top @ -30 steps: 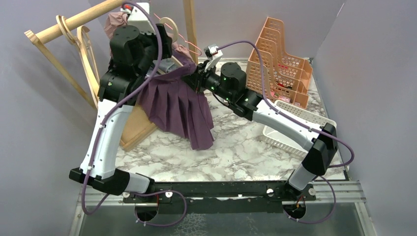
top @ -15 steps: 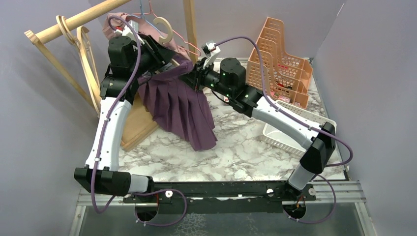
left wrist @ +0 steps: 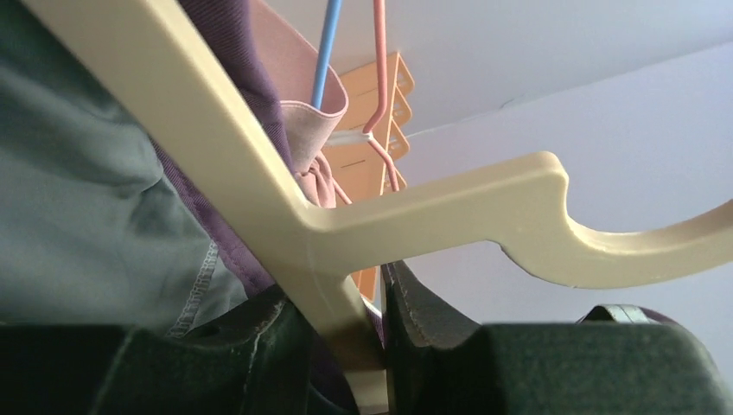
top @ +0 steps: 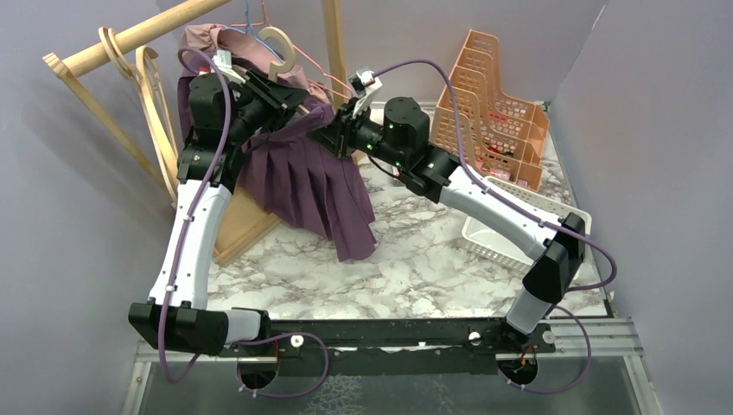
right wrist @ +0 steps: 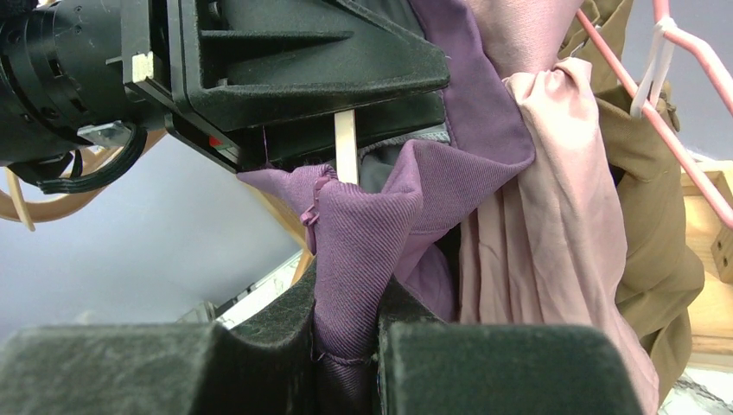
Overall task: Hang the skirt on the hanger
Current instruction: Place the hanger on the clothesline.
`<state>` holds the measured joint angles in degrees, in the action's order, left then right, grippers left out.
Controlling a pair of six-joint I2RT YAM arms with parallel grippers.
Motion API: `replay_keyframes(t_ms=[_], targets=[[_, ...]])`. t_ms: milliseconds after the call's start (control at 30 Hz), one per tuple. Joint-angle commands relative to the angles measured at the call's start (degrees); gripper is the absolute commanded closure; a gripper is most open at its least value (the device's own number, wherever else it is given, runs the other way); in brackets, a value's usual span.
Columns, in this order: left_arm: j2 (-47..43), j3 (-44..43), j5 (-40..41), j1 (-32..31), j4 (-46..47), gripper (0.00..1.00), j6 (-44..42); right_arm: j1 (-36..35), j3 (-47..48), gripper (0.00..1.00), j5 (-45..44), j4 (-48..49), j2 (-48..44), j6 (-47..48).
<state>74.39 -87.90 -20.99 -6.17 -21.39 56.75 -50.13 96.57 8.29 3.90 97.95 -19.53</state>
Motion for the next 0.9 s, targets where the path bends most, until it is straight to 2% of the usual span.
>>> replay_keyframes(t_ms=[0,200,433,733,833,867], targets=[[-4.0,2.7,2.1,0.1,4.4,0.67,8.5,0.4,5.6,0.99,0.4,7.5,-0.7,0.5],[-8.2,8.7,4.0,0.1,9.0,0.59,15.0,0.4,8.3,0.99,-0.1,4.7,0.2,0.7],[-9.3,10.0,5.4,0.0,10.0,0.59,16.2,0.4,10.5,0.99,0.1,4.0,1.3,0.6],[-8.7,10.1,4.7,0.1,13.5,0.76,18.9,0.4,12.6,0.99,4.0,3.1,2.2,1.0],[-8.9,11.5,4.5,0.1,14.7,0.93,20.8,0.4,13.3,0.99,4.7,2.2,2.3,1.2],[-9.0,11.8,4.5,0.1,15.1,0.99,21.4,0.4,13.4,0.96,4.7,2.0,2.3,1.3]])
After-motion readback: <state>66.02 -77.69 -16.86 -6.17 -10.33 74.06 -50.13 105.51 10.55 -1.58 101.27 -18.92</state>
